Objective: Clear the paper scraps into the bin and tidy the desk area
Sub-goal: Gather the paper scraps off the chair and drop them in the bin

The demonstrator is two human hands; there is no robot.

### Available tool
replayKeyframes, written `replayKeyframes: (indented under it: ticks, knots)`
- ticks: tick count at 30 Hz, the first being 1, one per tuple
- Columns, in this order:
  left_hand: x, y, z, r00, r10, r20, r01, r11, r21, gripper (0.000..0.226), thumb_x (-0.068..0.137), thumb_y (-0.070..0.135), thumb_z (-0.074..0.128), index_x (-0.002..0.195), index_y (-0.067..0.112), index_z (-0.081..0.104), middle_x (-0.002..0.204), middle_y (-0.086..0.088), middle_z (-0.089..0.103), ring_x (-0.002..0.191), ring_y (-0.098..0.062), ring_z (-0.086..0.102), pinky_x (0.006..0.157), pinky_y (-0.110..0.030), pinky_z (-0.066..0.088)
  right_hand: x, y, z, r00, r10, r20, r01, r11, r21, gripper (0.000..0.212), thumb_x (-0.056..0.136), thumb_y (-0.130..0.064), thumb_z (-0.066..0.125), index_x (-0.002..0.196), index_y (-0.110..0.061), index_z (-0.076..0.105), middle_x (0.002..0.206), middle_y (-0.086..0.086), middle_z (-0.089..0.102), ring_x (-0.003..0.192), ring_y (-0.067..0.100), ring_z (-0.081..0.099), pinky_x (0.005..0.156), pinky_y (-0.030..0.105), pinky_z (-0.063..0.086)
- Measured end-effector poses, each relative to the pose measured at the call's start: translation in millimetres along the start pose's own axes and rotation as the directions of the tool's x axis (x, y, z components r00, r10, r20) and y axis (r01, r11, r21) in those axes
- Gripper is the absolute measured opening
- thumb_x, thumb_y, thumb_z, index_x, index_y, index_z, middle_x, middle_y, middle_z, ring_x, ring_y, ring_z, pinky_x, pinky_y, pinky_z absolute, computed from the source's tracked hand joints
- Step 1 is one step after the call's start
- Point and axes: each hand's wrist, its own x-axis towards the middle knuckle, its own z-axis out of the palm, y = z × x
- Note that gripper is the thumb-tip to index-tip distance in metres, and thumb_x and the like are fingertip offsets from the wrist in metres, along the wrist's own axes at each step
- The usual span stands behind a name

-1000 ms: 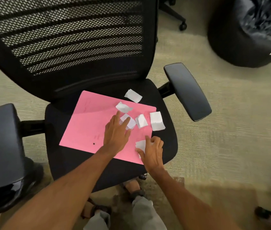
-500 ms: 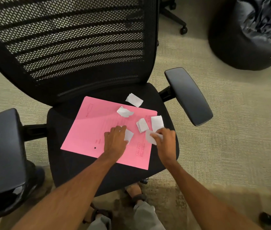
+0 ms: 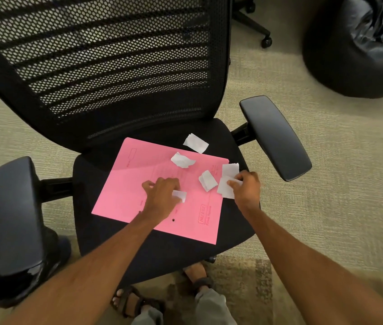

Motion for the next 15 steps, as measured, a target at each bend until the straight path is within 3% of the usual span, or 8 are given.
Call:
replayKeyframes:
  ticks: [2,5,7,9,12,15]
  knots:
    - [9,4,-8,0.999,0.034,0.001,-0.034,0.999,-0.039,0.021,0.080,0.025,0.075,0.079,0.029,0.055,0.094,0.010,0.059,0.100,-0.015,0.049,0.081,-0.030,0.011,0,3,1,1.000,0.003,0.012,-0.003,1.000,-0.003,0.018,0.083,-0.012,0.069,0.096,-0.004,0.060,0.109,0.013,0.056,0.091,0.027,0.060,0.074,0.037,0.054]
    - [27,14,-19,0.998,0.064,-0.013,-0.065,0.989,-0.136,0.024,0.073,0.035,0.081,0.072,0.032,0.057,0.106,0.012,0.062,0.100,-0.008,0.044,0.081,-0.034,0.018,1,8,4,1.000,0.005,-0.005,-0.005,0.999,0.032,0.024,0.081,-0.008,0.071,0.095,-0.009,0.051,0.098,0.009,0.057,0.084,0.023,0.058,0.063,0.029,0.047]
    - [39,22,-26,0.997,0.071,-0.035,-0.076,0.980,-0.186,0.029,0.070,0.036,0.083,0.066,0.031,0.055,0.120,0.011,0.060,0.112,-0.012,0.045,0.085,-0.036,0.022,1,11,5,0.999,0.034,-0.007,-0.033,0.995,0.097,0.037,0.079,-0.005,0.072,0.098,-0.015,0.041,0.093,0.004,0.055,0.083,0.021,0.057,0.060,0.025,0.045]
    - [54,29,-31,0.998,0.046,-0.047,-0.055,0.974,-0.221,0.032,0.071,0.032,0.082,0.064,0.024,0.052,0.137,0.006,0.053,0.125,-0.019,0.042,0.094,-0.040,0.027,3,13,4,0.998,0.059,0.003,-0.059,0.989,0.136,0.038,0.078,-0.006,0.073,0.103,-0.014,0.045,0.091,0.002,0.055,0.080,0.018,0.057,0.056,0.019,0.041]
    - [71,36,-32,1.000,-0.002,-0.012,-0.001,0.978,-0.207,0.040,0.077,0.022,0.079,0.061,0.018,0.042,0.151,-0.004,0.039,0.137,-0.025,0.036,0.107,-0.044,0.034,4,18,1,0.999,-0.017,0.027,0.016,0.998,0.053,0.021,0.081,-0.012,0.072,0.097,-0.004,0.061,0.089,0.001,0.055,0.079,0.019,0.056,0.060,0.024,0.043]
    - [77,40,-23,0.997,-0.073,0.040,0.078,0.987,-0.141,0.043,0.078,0.018,0.077,0.061,0.015,0.038,0.147,-0.011,0.044,0.129,-0.028,0.046,0.096,-0.038,0.044,7,21,-7,0.998,-0.056,0.014,0.055,0.998,0.041,0.020,0.085,-0.019,0.069,0.094,-0.003,0.062,0.092,0.005,0.052,0.083,0.022,0.056,0.066,0.031,0.047]
